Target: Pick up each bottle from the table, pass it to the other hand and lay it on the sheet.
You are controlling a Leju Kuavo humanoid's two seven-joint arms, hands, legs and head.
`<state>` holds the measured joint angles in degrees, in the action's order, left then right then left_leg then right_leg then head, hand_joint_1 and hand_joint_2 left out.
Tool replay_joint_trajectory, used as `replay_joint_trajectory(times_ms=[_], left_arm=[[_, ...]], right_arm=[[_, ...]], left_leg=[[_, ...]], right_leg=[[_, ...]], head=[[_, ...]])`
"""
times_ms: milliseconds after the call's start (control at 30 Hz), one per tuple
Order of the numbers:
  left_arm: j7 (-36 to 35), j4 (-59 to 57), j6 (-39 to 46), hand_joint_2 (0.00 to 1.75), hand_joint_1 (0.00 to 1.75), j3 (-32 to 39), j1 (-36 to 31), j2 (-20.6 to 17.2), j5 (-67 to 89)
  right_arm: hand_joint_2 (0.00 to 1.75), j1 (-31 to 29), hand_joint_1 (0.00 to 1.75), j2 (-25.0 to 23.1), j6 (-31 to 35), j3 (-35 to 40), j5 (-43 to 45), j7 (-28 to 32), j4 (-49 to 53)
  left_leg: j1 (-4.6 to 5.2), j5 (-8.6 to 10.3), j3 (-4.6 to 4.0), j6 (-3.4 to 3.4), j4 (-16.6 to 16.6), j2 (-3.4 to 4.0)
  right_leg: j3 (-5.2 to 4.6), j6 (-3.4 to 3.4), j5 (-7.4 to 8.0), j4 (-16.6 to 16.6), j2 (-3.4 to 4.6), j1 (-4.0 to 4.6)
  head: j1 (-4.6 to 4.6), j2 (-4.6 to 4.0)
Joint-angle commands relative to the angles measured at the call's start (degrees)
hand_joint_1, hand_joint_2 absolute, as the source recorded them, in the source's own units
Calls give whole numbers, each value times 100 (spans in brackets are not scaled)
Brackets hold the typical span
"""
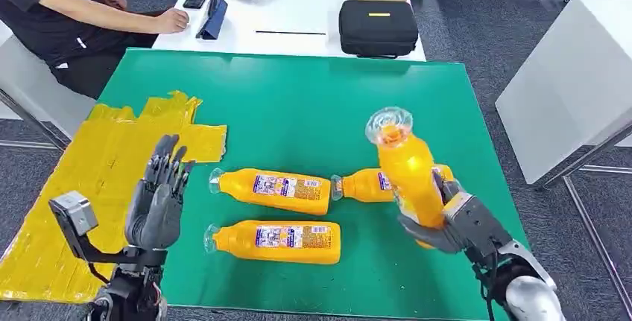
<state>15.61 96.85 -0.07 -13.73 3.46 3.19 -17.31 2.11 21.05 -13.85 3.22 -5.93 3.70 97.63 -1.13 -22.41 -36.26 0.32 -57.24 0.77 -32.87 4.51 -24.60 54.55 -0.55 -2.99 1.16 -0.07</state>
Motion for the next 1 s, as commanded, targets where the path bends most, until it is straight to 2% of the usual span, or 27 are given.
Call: replay_joint_trajectory(times_ms=[33,133,233,400,600,667,700,867,1000], left_arm=[[-61,-404,-198,175,0,-285,-691,95,-629],[-52,-445,-179,175,0,-359,-715,95,-657],[-24,-434,-154,175,0,-383,-703,41,-691],[-23,-431,-154,175,0,-378,-700,34,-692],[-322,-754,-381,175,0,-794,-975,209,-1216],[-241,-920,-200,175,0,-970,-1136,141,-1145],[-76,-975,8,175,0,-1068,-1227,87,-920],[-36,-891,133,175,0,-1226,-1329,67,-842],[-115,-916,153,175,0,-1489,-1484,59,-1010]], right_arm=[[175,-1803,175,-1532,1178,1752,-785,-57,-1499],[175,-1983,175,-1734,1383,1990,-904,-173,-1687],[175,-1933,175,-1542,1471,2057,-787,-180,-1579],[175,-1910,175,-1505,1473,2028,-761,-172,-1563],[175,-2195,175,-2226,2123,2642,-1834,-526,-2385],[175,-2189,175,-2312,2247,2655,-1910,-538,-2464],[175,-2143,175,-2324,2317,2614,-1969,-583,-2393],[175,-2097,175,-2378,2224,2509,-1992,-600,-2235],[175,-2395,175,-2563,2127,2650,-2055,-587,-2551]], left_leg=[[-13,-2,25,-5,8,37],[-16,5,22,-15,7,42],[-16,13,15,-17,4,21],[-13,9,12,-11,2,10],[-13,12,2,-17,4,17],[-13,14,-3,-17,4,10],[-14,12,10,-17,5,10],[-14,14,0,-14,1,-2],[-14,-2,18,-11,-8,6]], right_leg=[[10,-32,14,-12,43,15],[2,-42,22,-5,46,20],[-5,-38,15,2,23,18],[3,-44,10,3,12,15],[-8,-44,15,1,20,16],[-14,-39,15,2,13,16],[-6,-59,12,4,17,20],[-10,-47,8,6,3,17],[5,-74,-2,16,18,19]], head=[[0,0],[-2,0],[2,0],[-2,0],[-2,0],[0,0],[0,0],[0,0],[-2,0]])
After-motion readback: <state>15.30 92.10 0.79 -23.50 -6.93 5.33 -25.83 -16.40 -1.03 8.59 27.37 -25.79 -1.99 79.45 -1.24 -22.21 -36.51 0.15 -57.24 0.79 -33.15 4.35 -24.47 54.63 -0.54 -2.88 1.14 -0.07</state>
